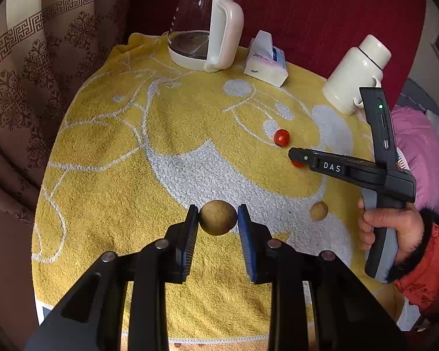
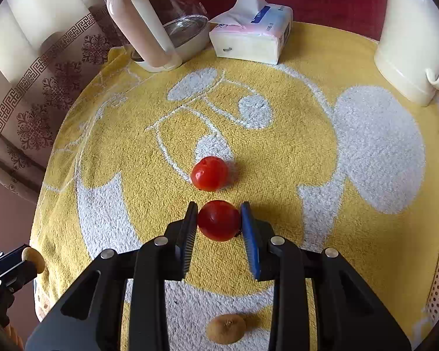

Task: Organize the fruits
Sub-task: 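Close the right tool on a red cherry tomato while the left tool holds the kiwi, then lift the cherry tomato with the right tool and carry it to the basket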

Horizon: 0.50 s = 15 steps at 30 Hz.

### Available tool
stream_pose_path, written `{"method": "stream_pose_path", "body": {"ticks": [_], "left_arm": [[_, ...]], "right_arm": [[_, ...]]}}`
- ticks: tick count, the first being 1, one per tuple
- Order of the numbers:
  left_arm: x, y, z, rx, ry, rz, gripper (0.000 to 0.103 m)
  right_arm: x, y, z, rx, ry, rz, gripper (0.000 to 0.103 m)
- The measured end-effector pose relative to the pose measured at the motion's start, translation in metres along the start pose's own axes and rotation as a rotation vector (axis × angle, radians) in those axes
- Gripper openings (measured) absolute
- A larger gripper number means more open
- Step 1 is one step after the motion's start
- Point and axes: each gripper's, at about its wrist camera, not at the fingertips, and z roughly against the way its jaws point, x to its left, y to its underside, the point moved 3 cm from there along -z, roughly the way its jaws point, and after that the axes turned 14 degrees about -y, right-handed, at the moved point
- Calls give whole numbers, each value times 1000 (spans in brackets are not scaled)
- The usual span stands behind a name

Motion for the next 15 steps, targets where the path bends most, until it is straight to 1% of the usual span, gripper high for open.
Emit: {"method": "stream_pose_path", "body": {"ticks": [15], "left_arm": [[-29, 4, 25, -44, 10, -33, 28]], "right_arm": [[-5, 17, 57, -85, -21, -24, 30]]}}
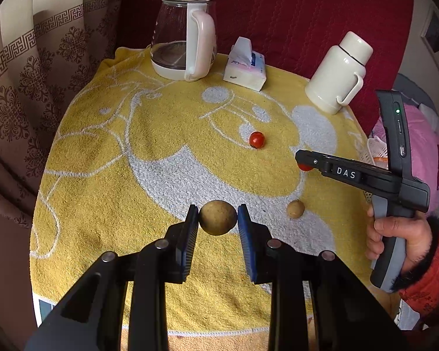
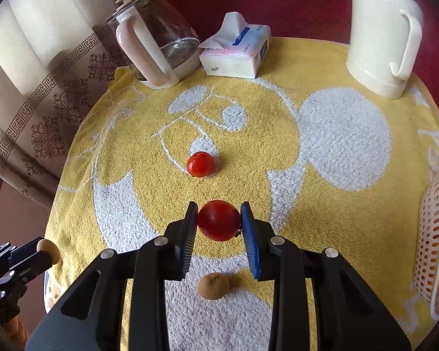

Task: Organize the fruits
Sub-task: 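Lift the cherry tomato with the right tool and carry it to the basket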

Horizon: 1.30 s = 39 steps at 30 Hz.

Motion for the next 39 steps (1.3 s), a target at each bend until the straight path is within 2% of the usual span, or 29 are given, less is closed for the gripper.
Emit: {"method": "stream_pose_path", "body": {"ticks": [10, 16, 30, 39], "left_arm": [[-21, 4, 19, -32, 0, -14, 28], [-38, 6, 29, -50, 5, -23, 28], [-88, 16, 48, -77, 12, -37, 28], [-110, 26, 56, -84, -10, -12, 28]], "right_arm": [[-6, 10, 48, -67, -10, -14, 30], [-25, 19, 84, -111, 8, -37, 30], [-122, 51, 166, -186, 132, -163, 30], [-176, 67, 186, -176, 201, -193, 30]]}}
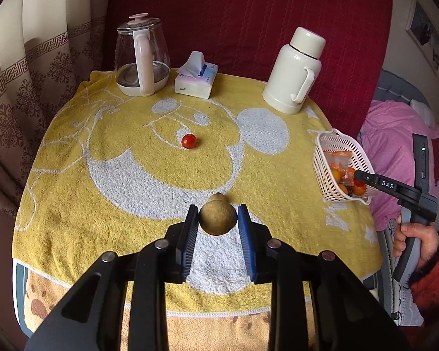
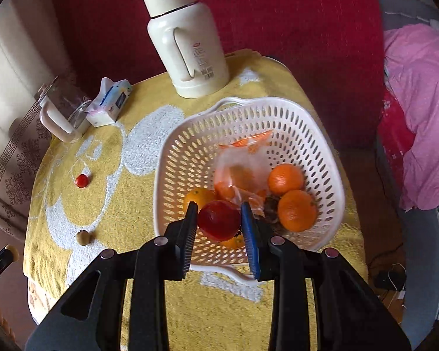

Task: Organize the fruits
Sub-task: 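Lift the cherry tomato with the right tool and carry it to the basket, then lower the cherry tomato into the basket and open the right tool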

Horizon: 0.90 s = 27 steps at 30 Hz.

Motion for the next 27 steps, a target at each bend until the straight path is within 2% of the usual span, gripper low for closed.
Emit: {"method": "stream_pose_path", "body": {"ticks": [16, 18, 20, 27], "left_arm": [[-33, 4, 9, -8, -26, -11, 28], [-37, 3, 9, -9, -25, -17, 28], [-41, 1, 9, -10, -21, -24, 28], [-66, -5, 5, -13, 13, -71, 28]], "right_arm": [[-22, 4, -7, 48, -7, 47, 31], [-24, 3, -5, 39, -13, 40, 35], [-25, 2, 0, 24, -19, 34, 45], [-29, 1, 23, -18, -33, 12, 45]]}}
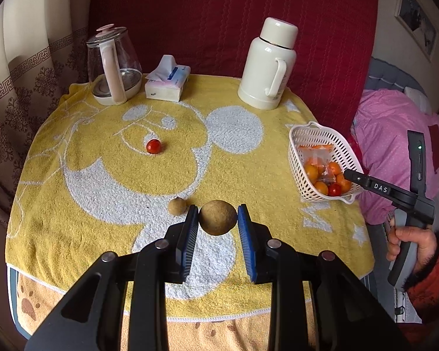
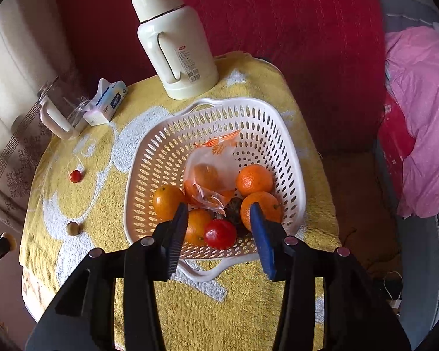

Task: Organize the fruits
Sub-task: 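Lower the cherry tomato into the basket and open the right tool, then open the left tool over the basket to drop the brown kiwi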

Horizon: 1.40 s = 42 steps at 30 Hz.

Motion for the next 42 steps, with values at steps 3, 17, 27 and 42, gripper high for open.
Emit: {"method": "stream_pose_path", "body": {"ticks": [3, 17, 27, 42], "left_arm": [[-14, -4, -4, 2, 21, -27, 28], [-111, -31, -32, 2, 160, -192, 28], [-169, -36, -63, 30, 225, -278, 28], [-169, -34, -89, 87, 221, -256, 46]], "right_arm": [[-4, 3, 12, -15, 4, -10, 45], [-18, 21, 63, -79, 11, -56, 54], [-32, 38, 82, -84, 26, -102, 54], [-35, 46, 83, -76, 35, -133, 54]]}}
